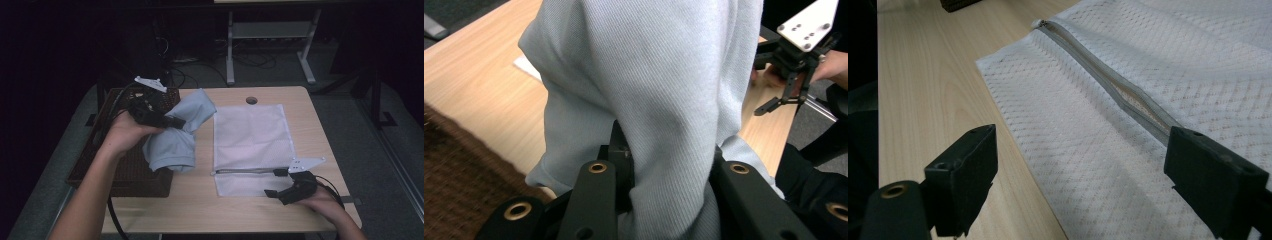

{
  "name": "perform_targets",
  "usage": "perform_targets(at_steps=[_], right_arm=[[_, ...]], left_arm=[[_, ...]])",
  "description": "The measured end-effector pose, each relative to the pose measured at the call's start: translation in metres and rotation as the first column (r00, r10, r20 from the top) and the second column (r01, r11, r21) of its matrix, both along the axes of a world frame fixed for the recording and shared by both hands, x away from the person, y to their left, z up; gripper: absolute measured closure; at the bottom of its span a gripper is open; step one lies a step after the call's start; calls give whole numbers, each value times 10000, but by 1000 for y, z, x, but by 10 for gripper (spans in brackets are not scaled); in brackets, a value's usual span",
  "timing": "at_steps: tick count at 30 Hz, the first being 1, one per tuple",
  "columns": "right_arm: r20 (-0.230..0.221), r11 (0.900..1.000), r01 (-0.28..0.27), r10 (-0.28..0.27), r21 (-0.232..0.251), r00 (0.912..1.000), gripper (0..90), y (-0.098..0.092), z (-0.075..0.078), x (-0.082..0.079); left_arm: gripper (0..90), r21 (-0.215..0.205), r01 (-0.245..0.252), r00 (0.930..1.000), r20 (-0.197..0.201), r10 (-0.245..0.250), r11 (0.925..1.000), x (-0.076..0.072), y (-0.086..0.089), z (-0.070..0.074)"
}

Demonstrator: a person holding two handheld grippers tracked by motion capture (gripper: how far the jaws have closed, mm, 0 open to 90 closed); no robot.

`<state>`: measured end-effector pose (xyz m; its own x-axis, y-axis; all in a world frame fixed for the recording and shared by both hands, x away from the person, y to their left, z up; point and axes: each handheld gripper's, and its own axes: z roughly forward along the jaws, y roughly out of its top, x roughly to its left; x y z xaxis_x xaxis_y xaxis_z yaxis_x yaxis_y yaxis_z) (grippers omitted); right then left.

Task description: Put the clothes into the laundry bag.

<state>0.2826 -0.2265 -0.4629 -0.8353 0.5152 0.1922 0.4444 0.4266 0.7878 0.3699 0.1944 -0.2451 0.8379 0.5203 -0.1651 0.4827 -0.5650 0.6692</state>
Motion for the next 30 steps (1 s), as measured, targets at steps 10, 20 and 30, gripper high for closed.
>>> perform_targets(at_steps=[10,20,30], right_arm=[[4,10000,21,-21,36,10000,135,-1,1,0],[7,10000,-5,5,56,10000,135,-1,1,-1],[7,9999,-76,76,78,10000,137,-1,1,-1]], left_arm=[[709,179,375,9993,-53,-374,9991,-8,-36,-12],[709,183,355,9993,-116,-353,9992,-17,-54,-32],[709,442,300,9992,-268,-288,9986,-27,-65,-60]])
